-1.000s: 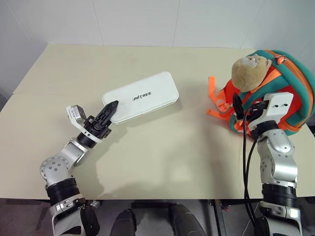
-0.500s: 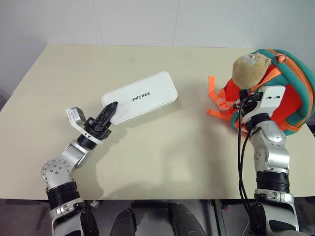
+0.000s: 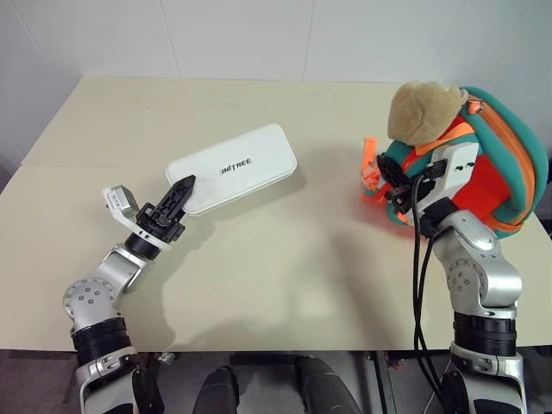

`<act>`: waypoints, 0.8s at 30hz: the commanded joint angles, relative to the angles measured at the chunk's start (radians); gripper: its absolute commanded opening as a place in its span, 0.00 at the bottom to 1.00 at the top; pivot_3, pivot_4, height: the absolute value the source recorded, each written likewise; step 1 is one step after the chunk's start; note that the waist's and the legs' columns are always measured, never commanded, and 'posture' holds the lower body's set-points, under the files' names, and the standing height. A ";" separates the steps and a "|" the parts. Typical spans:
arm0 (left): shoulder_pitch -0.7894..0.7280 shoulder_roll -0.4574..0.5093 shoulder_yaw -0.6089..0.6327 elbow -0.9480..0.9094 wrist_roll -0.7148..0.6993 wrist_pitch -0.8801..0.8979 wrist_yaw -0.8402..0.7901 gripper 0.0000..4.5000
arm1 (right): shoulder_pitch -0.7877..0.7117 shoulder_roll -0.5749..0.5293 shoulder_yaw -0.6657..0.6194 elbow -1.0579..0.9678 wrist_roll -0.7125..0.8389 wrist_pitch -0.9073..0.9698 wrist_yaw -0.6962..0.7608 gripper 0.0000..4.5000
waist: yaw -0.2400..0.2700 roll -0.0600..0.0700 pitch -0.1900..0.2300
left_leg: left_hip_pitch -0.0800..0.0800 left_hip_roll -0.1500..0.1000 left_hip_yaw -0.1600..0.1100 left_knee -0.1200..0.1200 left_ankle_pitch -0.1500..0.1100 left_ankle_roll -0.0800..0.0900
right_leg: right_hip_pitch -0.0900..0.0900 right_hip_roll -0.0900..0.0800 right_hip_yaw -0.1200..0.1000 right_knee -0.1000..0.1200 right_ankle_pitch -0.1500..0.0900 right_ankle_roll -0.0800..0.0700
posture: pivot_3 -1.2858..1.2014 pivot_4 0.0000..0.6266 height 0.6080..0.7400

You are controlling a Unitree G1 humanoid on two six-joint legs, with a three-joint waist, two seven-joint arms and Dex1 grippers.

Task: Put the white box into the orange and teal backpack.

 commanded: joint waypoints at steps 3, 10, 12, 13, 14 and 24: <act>-0.041 0.039 -0.001 0.016 -0.005 -0.026 -0.039 0.30 | -0.004 -0.041 0.016 -0.188 0.146 0.086 0.068 0.00 | 0.000 0.000 0.000 | 0.000 0.000 0.000 -0.001 0.000 0.000 | 0.000 0.000 0.000 -0.002 0.000 0.000 | 0.52 0.24 1.00; -0.073 0.102 -0.007 0.069 0.016 -0.033 -0.080 0.30 | -0.017 -0.107 0.042 -0.333 0.332 0.193 0.148 0.00 | 0.002 0.000 0.000 | -0.001 0.001 0.000 -0.007 0.000 0.000 | -0.002 0.000 -0.001 -0.006 0.000 -0.001 | 0.52 0.24 1.00; -0.086 0.130 -0.008 0.088 0.027 -0.031 -0.097 0.30 | -0.031 -0.151 0.045 -0.366 0.404 0.227 0.191 0.00 | 0.002 0.000 0.000 | -0.003 0.001 0.000 -0.008 0.000 0.000 | -0.003 0.000 -0.001 -0.007 -0.001 -0.001 | 0.52 0.24 1.00; -0.091 0.139 -0.008 0.096 0.031 -0.031 -0.104 0.30 | -0.036 -0.169 0.046 -0.375 0.429 0.239 0.205 0.00 | 0.003 0.000 0.000 | -0.003 0.001 0.000 -0.008 0.000 0.000 | -0.003 0.000 -0.001 -0.007 -0.001 -0.001 | 0.52 0.24 1.00; -0.095 0.151 -0.009 0.103 0.036 -0.029 -0.114 0.30 | -0.040 -0.194 0.046 -0.385 0.458 0.252 0.228 0.00 | 0.003 0.000 0.000 | -0.003 0.001 0.000 -0.007 -0.001 0.000 | -0.003 0.000 -0.001 -0.007 -0.001 -0.001 | 0.52 0.24 1.00; -0.136 0.270 -0.017 0.163 0.090 -0.009 -0.190 0.30 | -0.032 -0.368 0.019 -0.396 0.565 0.218 0.481 0.00 | 0.004 0.000 0.000 | -0.004 0.001 0.000 -0.007 -0.001 0.000 | -0.003 -0.001 -0.002 -0.008 -0.001 -0.001 | 0.52 0.24 1.00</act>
